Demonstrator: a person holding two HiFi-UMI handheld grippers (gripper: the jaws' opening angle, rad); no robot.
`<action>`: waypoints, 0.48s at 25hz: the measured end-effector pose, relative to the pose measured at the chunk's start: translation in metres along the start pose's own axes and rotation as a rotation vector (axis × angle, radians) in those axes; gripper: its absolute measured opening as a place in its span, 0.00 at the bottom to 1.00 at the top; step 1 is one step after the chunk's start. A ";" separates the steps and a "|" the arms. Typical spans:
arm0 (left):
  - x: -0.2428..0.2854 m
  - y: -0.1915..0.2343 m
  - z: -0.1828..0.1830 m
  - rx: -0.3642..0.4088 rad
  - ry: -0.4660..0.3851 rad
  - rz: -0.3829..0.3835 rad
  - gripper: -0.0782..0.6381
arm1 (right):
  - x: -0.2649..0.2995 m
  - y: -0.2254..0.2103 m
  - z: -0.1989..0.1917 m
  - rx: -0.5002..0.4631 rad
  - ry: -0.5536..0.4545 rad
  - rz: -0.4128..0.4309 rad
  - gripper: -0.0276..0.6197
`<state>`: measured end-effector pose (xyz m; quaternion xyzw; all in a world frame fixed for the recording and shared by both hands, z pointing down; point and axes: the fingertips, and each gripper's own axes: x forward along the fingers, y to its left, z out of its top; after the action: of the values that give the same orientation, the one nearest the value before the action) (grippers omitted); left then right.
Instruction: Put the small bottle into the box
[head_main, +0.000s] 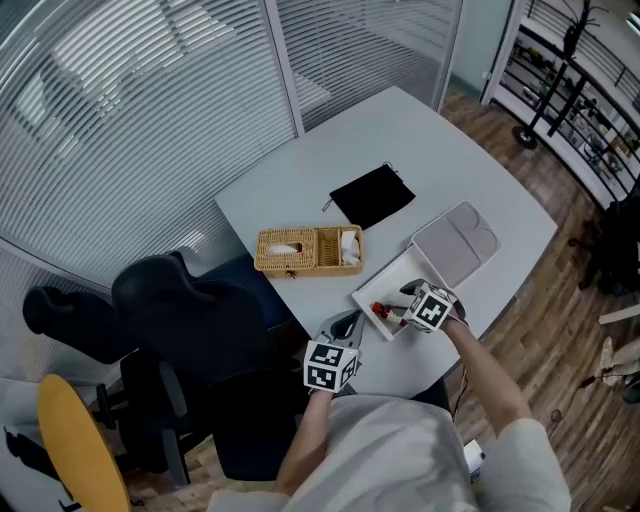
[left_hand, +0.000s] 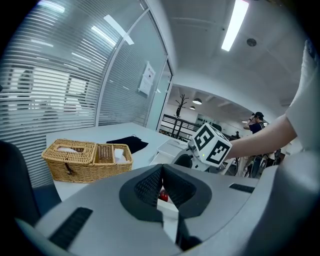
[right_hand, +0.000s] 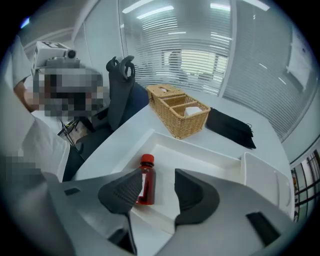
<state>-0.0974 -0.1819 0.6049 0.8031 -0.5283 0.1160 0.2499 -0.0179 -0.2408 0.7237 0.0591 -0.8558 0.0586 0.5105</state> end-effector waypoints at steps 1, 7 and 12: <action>0.001 -0.001 0.000 0.004 0.003 -0.004 0.15 | -0.005 0.000 0.002 0.024 -0.022 -0.010 0.37; 0.005 -0.011 -0.002 0.034 0.022 -0.025 0.15 | -0.032 0.004 0.001 0.105 -0.126 -0.078 0.37; 0.011 -0.017 -0.006 0.061 0.033 -0.045 0.15 | -0.048 0.008 -0.002 0.212 -0.220 -0.135 0.36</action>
<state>-0.0767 -0.1825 0.6102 0.8199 -0.5023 0.1397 0.2364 0.0055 -0.2310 0.6819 0.1761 -0.8896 0.1074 0.4076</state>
